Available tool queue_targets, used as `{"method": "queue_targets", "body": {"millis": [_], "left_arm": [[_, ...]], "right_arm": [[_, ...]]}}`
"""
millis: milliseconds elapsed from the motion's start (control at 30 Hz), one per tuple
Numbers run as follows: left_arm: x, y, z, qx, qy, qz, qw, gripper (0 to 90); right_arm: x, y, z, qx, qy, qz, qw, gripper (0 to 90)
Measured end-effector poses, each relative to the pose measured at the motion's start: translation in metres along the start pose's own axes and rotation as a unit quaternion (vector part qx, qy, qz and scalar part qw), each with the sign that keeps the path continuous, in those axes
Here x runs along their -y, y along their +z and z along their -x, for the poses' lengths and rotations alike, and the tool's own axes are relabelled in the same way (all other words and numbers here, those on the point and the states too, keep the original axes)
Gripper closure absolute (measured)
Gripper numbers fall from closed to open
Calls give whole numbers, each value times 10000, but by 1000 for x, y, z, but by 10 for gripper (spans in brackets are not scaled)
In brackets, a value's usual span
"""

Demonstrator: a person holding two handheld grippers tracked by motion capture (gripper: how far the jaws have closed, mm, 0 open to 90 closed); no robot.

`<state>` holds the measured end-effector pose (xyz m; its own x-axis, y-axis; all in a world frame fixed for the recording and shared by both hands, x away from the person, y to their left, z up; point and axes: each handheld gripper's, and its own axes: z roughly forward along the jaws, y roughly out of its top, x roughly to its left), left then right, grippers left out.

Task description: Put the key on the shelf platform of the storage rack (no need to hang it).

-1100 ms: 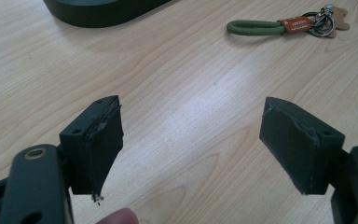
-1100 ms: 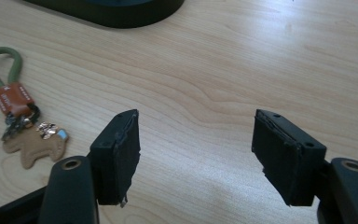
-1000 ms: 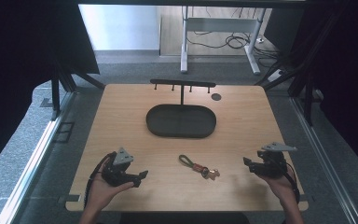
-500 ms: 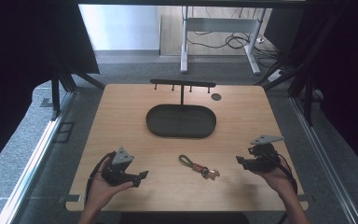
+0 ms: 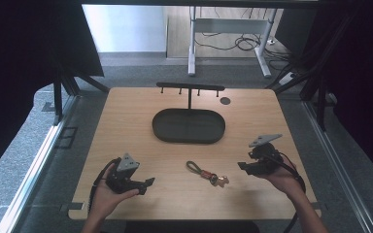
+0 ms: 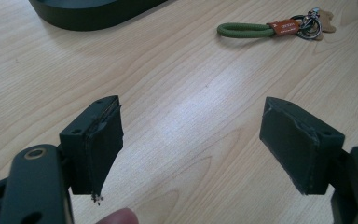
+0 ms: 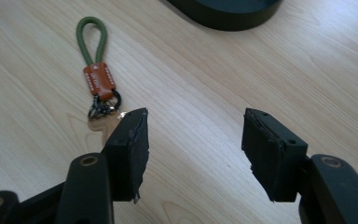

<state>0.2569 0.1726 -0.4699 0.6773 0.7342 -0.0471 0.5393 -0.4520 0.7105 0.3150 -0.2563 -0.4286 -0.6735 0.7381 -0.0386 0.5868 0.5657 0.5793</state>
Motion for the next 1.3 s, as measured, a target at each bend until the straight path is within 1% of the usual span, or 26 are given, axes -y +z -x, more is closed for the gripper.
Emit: {"method": "queue_targets", "body": {"millis": [33, 67, 133, 233, 267, 300, 367, 400, 467, 633, 733, 767, 867, 1033, 1267, 1300], "left_arm": [[0, 0, 0, 0, 1, 7, 10000, 216], [0, -1, 0, -4, -5, 13, 10000, 216], [0, -1, 0, -6, -5, 13, 10000, 216], [0, 0, -1, 2, -29, 17, 10000, 216], [0, 0, -1, 2, -29, 17, 10000, 216], [0, 0, -1, -4, -18, 6, 10000, 216], [0, 1, 0, 9, -10, 1, 10000, 216], [0, 1, 0, 15, -5, -4, 10000, 216], [0, 2, 2, 34, 15, -16, 10000, 216], [-1, 3, 3, 50, 40, -32, 10000, 216], [-1, 3, 3, 54, 40, -31, 10000, 216], [-1, 3, 3, 57, 42, -25, 10000, 215], [-1, 2, 3, 55, 33, -12, 10000, 216], [0, 1, 1, 27, -1, 12, 10000, 216], [0, 0, 2, 27, 16, 3, 10000, 216], [-1, -2, 2, 36, 28, 32, 10000, 216]], "right_arm": [[0, 0, 0, 0, 0, 0, 10000, 417], [-4, 2, -3, -22, -77, -60, 9999, 417], [-7, 3, -4, -42, -80, -83, 9999, 418], [-14, 8, -6, -141, -174, -212, 9995, 433], [-14, 8, -6, -141, -174, -212, 9995, 433], [-17, 10, -6, -179, -243, -263, 9992, 436], [-19, 11, -7, -198, -226, -280, 9992, 436], [-23, 12, -10, -262, -202, -303, 9990, 436], [-27, 13, -14, -288, -320, -345, 9985, 435], [-38, 16, -24, -379, -500, -410, 9972, 437], [-42, 17, -28, -405, -541, -442, 9967, 438], [-45, 20, -30, -418, -612, -493, 9960, 440], [-48, 25, -34, -457, -685, -571, 9950, 442], [-51, 33, -38, -520, -702, -666, 9940, 442], [-54, 43, -42, -593, -712, -817, 9923, 441], [-55, 44, -44, -600, -717, -849, 9920, 441]]}}
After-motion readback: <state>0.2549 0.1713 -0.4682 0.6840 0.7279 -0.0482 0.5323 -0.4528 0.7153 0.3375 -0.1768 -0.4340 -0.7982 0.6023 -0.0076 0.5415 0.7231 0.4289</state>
